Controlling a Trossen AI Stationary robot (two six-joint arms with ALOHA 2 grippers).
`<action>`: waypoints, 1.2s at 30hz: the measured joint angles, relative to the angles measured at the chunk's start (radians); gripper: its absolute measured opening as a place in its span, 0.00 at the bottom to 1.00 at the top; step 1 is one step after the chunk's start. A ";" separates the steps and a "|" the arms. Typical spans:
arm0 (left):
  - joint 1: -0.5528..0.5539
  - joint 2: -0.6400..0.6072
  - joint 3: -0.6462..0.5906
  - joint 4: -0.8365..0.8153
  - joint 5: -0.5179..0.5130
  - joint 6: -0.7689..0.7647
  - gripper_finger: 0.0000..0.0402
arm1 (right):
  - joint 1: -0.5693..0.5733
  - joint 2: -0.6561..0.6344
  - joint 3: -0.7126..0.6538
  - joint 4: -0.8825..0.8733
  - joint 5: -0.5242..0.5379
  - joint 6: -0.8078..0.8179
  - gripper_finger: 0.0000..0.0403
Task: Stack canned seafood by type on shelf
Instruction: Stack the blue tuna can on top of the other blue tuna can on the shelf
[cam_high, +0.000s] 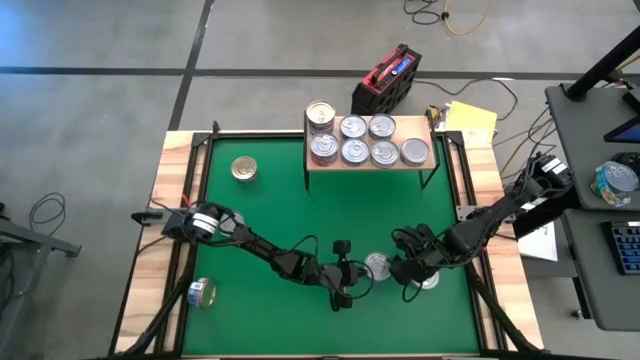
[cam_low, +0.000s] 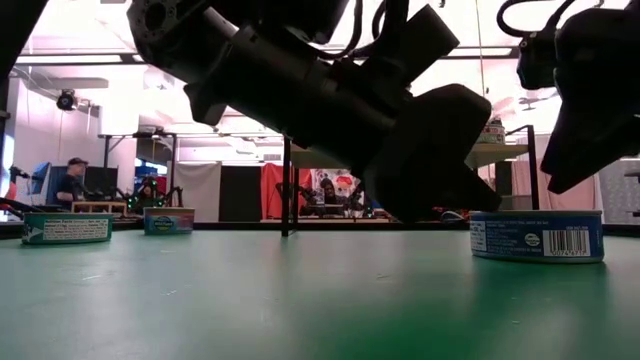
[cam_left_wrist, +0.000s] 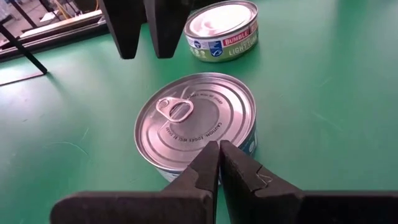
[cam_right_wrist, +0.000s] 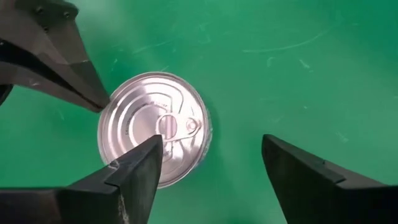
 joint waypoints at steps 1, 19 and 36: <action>0.000 0.000 0.000 -0.001 0.000 -0.003 0.00 | 0.000 0.000 -0.009 0.013 0.003 0.002 0.66; 0.000 -0.004 0.000 -0.046 0.003 -0.030 0.00 | -0.004 0.000 -0.135 0.196 -0.045 0.025 0.67; -0.010 -0.005 0.000 -0.080 0.022 -0.063 0.00 | -0.020 0.001 -0.136 0.247 -0.071 -0.026 0.73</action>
